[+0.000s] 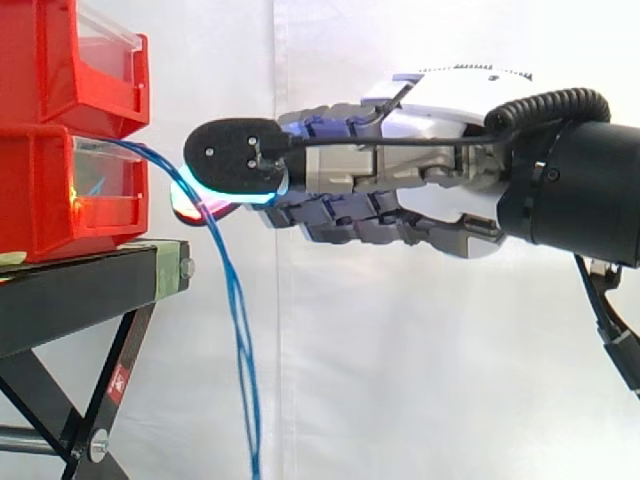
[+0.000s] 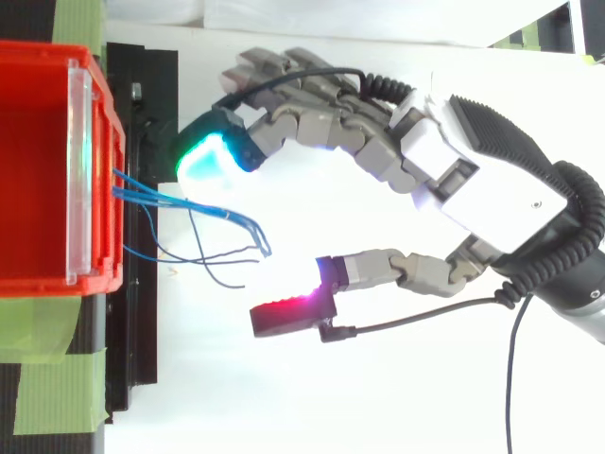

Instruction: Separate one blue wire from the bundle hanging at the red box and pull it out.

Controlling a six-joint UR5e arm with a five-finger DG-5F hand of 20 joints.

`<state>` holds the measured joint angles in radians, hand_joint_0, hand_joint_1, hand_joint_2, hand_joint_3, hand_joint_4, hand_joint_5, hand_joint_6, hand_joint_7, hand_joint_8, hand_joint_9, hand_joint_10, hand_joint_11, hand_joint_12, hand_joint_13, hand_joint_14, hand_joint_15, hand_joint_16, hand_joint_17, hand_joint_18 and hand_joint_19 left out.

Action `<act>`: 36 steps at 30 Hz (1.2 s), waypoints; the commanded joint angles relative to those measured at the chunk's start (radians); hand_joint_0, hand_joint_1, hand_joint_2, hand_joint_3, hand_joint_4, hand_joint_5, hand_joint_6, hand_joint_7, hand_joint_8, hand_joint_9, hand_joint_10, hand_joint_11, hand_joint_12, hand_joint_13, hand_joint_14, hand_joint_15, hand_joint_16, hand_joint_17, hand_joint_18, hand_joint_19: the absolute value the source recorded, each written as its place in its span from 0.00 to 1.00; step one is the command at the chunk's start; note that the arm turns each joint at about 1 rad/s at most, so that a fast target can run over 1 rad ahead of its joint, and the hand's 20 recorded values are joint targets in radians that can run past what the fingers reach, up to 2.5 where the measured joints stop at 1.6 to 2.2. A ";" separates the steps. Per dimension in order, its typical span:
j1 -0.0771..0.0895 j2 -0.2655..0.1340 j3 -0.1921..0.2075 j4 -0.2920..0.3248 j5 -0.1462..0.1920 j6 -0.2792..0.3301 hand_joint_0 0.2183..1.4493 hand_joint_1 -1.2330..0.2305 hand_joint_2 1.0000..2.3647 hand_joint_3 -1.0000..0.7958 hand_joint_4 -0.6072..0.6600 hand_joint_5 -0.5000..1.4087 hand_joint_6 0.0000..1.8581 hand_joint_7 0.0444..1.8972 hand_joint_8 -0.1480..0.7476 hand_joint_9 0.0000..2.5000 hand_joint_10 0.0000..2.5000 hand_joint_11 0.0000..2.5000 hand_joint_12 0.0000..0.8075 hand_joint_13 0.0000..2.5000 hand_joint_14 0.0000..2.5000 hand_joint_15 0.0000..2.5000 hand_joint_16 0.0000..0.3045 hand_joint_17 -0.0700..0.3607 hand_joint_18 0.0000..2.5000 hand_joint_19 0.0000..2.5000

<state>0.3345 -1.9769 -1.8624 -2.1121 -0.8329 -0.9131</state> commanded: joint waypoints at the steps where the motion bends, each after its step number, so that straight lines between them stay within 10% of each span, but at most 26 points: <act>1: 0.008 -0.019 0.000 0.000 0.000 0.003 0.26 0.36 0.00 0.28 0.67 0.16 0.27 0.43 0.44 0.13 0.00 0.00 0.43 0.09 0.00 0.03 0.20 0.47 0.04 0.04; 36: 0.009 -0.030 0.032 -0.026 0.000 0.105 0.30 0.33 0.00 0.28 0.70 0.19 0.27 0.59 0.45 0.23 0.00 0.03 0.41 0.20 0.00 0.10 0.16 0.42 0.17 0.13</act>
<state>0.3435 -2.0057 -1.8297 -2.1372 -0.8330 -0.8151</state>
